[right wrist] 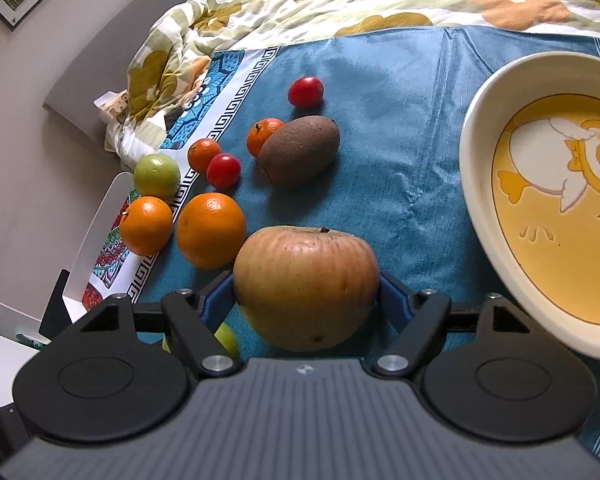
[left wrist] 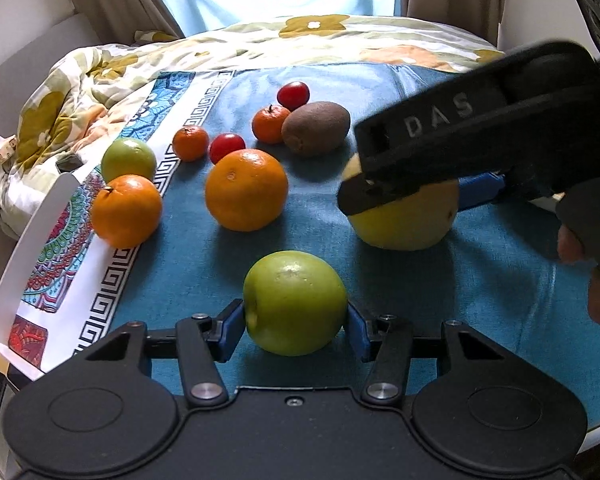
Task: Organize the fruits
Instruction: 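Carry the green apple and large apple with both tools over the cream bowl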
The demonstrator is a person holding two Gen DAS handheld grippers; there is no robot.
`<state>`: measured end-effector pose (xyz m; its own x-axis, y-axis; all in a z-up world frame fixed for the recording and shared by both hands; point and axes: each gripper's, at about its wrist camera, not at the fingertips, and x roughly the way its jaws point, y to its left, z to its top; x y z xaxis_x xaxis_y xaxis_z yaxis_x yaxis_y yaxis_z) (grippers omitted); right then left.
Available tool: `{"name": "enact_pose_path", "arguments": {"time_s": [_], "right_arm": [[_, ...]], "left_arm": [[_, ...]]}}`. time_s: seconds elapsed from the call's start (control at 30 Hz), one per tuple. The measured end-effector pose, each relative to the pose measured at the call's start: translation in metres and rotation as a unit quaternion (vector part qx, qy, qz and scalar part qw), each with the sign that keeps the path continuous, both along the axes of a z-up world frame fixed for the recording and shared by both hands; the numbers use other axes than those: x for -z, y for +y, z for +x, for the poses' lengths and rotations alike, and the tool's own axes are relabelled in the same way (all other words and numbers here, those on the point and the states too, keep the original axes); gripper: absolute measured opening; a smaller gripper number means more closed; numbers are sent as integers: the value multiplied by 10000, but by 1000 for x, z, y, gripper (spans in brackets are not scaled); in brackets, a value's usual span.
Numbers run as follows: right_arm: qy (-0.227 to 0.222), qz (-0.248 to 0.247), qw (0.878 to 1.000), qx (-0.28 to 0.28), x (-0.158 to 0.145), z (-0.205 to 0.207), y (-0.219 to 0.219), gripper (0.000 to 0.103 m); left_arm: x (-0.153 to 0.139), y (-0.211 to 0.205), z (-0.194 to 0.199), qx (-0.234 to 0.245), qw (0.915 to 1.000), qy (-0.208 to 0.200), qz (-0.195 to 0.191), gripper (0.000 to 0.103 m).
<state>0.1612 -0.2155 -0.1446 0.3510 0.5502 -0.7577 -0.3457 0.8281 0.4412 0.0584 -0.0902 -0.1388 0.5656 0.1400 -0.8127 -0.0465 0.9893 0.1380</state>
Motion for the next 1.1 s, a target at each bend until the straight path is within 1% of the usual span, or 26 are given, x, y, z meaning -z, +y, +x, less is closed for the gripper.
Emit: {"name": "enact_pose_path", "arguments": {"time_s": [0.17, 0.27, 0.37, 0.47, 0.63, 0.77, 0.87, 0.97, 1.1], "right_arm": [[-121, 0, 9999, 54, -10, -7, -11, 91], [-275, 38, 9995, 130, -24, -14, -25, 91], [-484, -33, 9987, 184, -42, -21, -40, 91], [-715, -159, 9970, 261, -59, -28, -57, 91], [-962, -277, 9937, 512, -83, -37, -91, 91], [-1069, -355, 9900, 852, -95, -39, -118, 91], [-1114, -416, 9864, 1130, -100, -36, -138, 91], [-1135, -505, 9820, 1421, -101, -32, -154, 91], [-1072, -604, 9754, 1828, -96, -19, -172, 91]], "left_arm": [[-16, -3, -5, -29, 9999, -121, 105, 57], [-30, -8, -7, -10, 9997, -219, 109, 57], [-47, -14, -9, 43, 9994, -339, 97, 57], [-64, -22, -8, 128, 9985, -525, 107, 57], [-93, -33, 1, 306, 9956, -880, 102, 57], [-110, -48, 17, 585, 9925, -1069, 56, 57], [-115, -62, 31, 862, 9898, -1130, 16, 57], [-113, -76, 48, 1191, 9862, -1151, 3, 57], [-103, -95, 73, 1640, 9811, -1029, -55, 57]]}}
